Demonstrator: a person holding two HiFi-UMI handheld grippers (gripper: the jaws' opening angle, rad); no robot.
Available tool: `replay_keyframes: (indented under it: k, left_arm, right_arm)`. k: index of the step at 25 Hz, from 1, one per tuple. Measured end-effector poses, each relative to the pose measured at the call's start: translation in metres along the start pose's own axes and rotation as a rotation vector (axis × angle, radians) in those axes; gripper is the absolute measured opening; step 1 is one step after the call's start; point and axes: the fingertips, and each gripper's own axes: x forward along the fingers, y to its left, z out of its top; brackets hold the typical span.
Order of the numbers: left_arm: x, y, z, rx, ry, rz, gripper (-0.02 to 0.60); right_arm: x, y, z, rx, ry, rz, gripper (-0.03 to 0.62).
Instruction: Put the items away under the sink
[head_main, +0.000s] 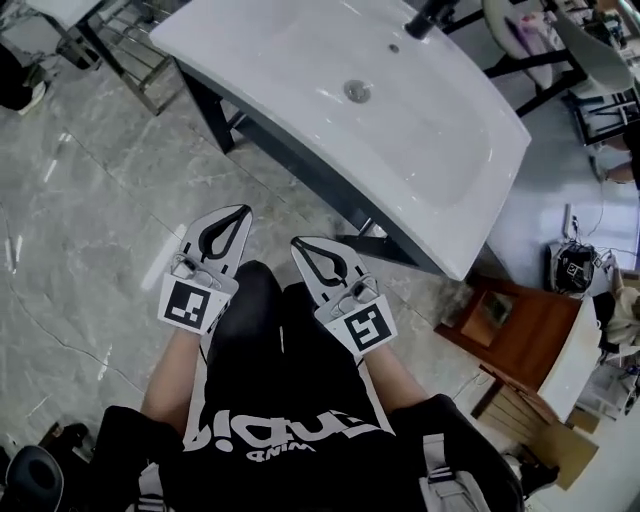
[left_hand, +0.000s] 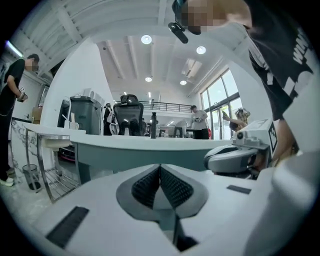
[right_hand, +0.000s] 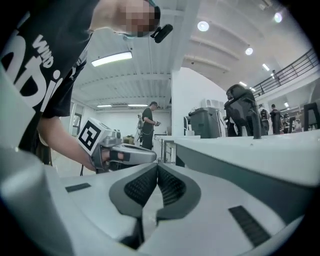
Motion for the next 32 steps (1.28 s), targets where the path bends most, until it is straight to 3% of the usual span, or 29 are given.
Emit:
replay_keyframes:
  k: [4,8,14,19,25,32]
  left_arm:
    - [-0.025,-0.01,0.082,-0.016,0.025,-0.031,0.02]
    - [-0.046,-0.028,0.156,-0.039,0.05,-0.108,0.02]
    - [-0.048,-0.049,0.225,-0.041,0.047,-0.162,0.02]
    - [-0.036,-0.065,0.257,0.019,0.031,-0.217,0.02]
    - [-0.034,-0.07,0.286,0.062,-0.012,-0.2,0.02]
    - [-0.03,-0.071,0.293,0.058,-0.03,-0.169,0.02]
  right_arm:
    - [-0.009,0.003,0.085,0.02,0.031,-0.021,0.018]
    - [-0.024,0.01,0.15,0.023,0.088,-0.055,0.018]
    - [-0.036,-0.001,0.216,0.066,0.06,-0.105,0.018]
    - [-0.048,-0.018,0.246,0.036,-0.001,-0.115,0.018]
    - [-0.067,-0.041,0.27,0.007,-0.065,-0.144,0.018]
    - [-0.078,-0.055,0.277,0.044,-0.092,-0.198,0.018]
